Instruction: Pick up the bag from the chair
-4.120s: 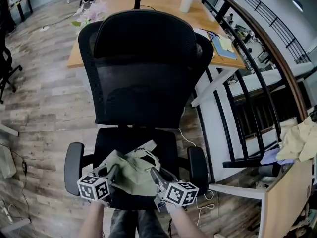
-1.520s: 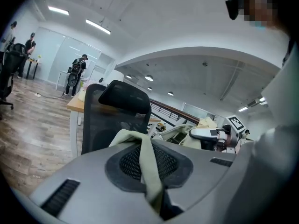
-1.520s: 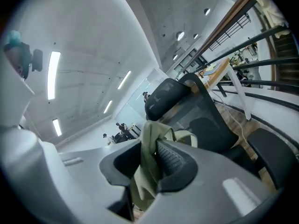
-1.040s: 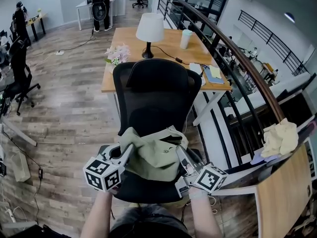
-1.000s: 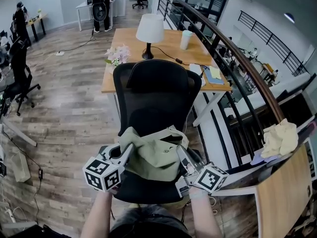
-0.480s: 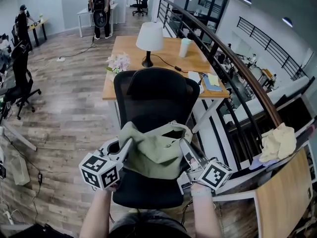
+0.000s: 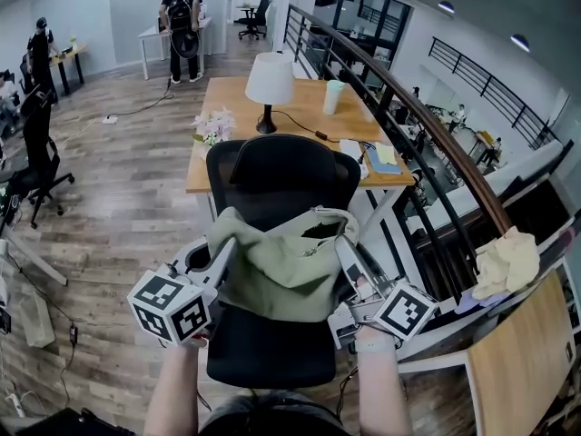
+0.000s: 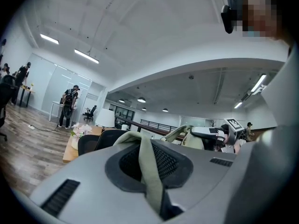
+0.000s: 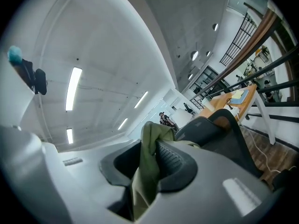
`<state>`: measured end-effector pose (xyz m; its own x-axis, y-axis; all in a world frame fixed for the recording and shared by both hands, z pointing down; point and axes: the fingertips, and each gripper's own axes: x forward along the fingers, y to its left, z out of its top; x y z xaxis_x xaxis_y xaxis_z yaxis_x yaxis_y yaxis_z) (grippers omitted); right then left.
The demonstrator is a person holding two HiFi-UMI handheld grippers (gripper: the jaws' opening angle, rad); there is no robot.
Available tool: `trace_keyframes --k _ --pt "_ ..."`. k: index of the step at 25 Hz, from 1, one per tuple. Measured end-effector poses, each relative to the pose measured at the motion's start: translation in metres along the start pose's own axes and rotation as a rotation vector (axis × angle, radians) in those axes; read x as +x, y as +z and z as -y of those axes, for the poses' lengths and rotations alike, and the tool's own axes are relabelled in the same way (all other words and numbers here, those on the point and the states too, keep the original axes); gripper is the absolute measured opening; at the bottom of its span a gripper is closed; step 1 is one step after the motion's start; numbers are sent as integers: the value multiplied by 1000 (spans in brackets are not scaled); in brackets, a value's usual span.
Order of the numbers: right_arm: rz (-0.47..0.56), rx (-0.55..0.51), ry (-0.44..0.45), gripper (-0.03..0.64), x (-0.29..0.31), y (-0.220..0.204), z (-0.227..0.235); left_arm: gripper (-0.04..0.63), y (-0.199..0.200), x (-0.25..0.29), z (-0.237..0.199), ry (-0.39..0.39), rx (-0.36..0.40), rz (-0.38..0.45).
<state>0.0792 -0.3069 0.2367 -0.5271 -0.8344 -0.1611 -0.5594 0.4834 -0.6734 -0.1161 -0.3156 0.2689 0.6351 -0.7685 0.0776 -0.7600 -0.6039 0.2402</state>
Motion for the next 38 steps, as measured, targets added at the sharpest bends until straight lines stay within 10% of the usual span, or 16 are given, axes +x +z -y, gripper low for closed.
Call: trace_keyframes --k 38 --pt "135 -150 172 95 18 85 -98 17 117 -35 33 -2 114 238"
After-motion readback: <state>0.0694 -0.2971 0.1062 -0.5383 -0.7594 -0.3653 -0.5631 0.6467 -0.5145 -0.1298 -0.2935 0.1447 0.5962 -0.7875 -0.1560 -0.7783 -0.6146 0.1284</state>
